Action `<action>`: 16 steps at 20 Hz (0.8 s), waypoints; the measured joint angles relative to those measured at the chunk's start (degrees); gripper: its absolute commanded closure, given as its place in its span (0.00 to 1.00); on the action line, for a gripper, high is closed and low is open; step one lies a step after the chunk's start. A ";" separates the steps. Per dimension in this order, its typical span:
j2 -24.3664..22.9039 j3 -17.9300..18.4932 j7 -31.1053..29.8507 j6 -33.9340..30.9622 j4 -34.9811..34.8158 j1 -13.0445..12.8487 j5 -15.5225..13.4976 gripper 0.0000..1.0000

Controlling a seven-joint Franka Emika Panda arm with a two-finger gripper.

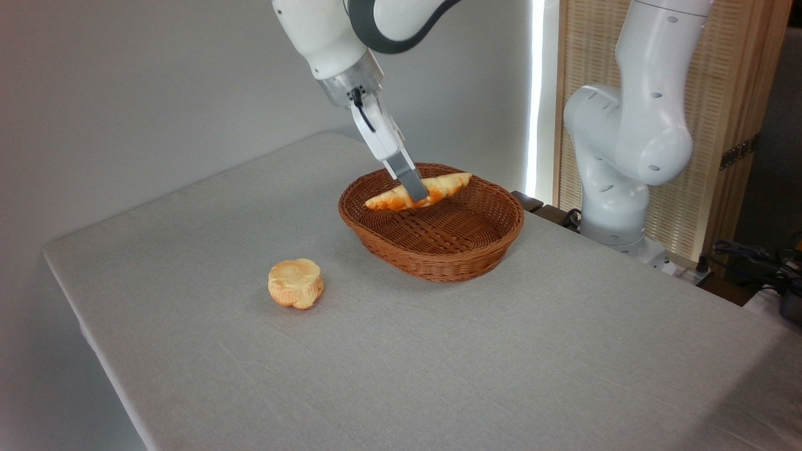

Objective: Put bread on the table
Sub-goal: 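Lift the long roll over the basket rim and lower it beside the bun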

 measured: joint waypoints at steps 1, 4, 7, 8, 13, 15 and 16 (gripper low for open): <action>-0.06 0.37 0.00 -0.25 1.08 0.09 0.00 0.63; -0.06 2.64 0.02 0.16 3.39 0.31 0.00 0.63; -0.05 5.28 0.68 3.56 4.96 0.63 0.00 0.63; -0.01 6.03 0.81 5.16 5.10 0.72 0.00 0.63; 1.01 9.58 0.88 13.84 5.14 0.86 0.00 0.63; 1.82 9.88 0.88 16.83 5.14 0.89 0.00 0.63; 2.41 9.87 0.88 17.99 5.14 0.88 0.00 0.63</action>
